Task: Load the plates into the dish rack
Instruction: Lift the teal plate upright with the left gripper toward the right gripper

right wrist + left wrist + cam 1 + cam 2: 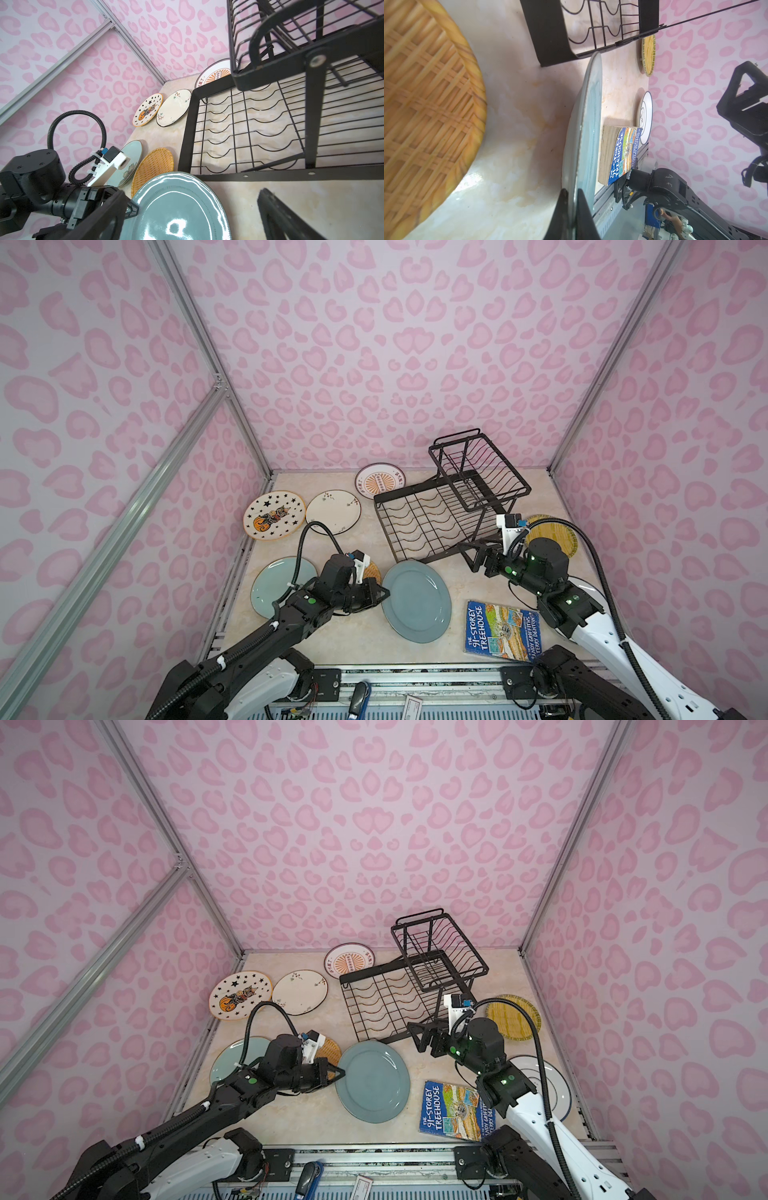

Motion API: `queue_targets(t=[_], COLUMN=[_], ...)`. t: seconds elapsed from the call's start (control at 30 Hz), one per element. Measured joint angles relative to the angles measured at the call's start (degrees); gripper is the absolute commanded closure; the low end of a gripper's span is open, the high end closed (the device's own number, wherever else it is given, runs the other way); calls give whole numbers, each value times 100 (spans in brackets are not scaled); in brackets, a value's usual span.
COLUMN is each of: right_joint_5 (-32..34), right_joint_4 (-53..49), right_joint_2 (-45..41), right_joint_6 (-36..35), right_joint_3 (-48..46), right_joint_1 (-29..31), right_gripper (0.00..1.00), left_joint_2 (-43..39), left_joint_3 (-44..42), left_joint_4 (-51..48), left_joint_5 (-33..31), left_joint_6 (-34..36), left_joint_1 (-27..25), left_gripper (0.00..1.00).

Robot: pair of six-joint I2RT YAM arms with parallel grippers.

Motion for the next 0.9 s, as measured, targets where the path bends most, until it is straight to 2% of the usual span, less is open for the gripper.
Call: queue_targets(t=[0.37,0.63,0.77,0.9], right_joint_5=[-203,-927,-1239,-1423], right_joint_4=[-2,-254,-452,-682], right_joint_2=[232,564,763,938], right_joint_6=[-203,-424,-520,-647], right_joint_3=[240,986,1381,1775], right_joint_1=[-48,-264,-315,-313], right_gripper=[2,2,2,2], left_joint_2=[-337,-514,-308,-131], left_joint_3=[380,1154,1462,1633], left_joint_4=[-262,-442,-424,-404], left_joint_5=[-4,59,210,525], left_joint_6=[173,632,820,894], left_joint_1=[2,11,192,636], left_gripper=[96,96,96,96])
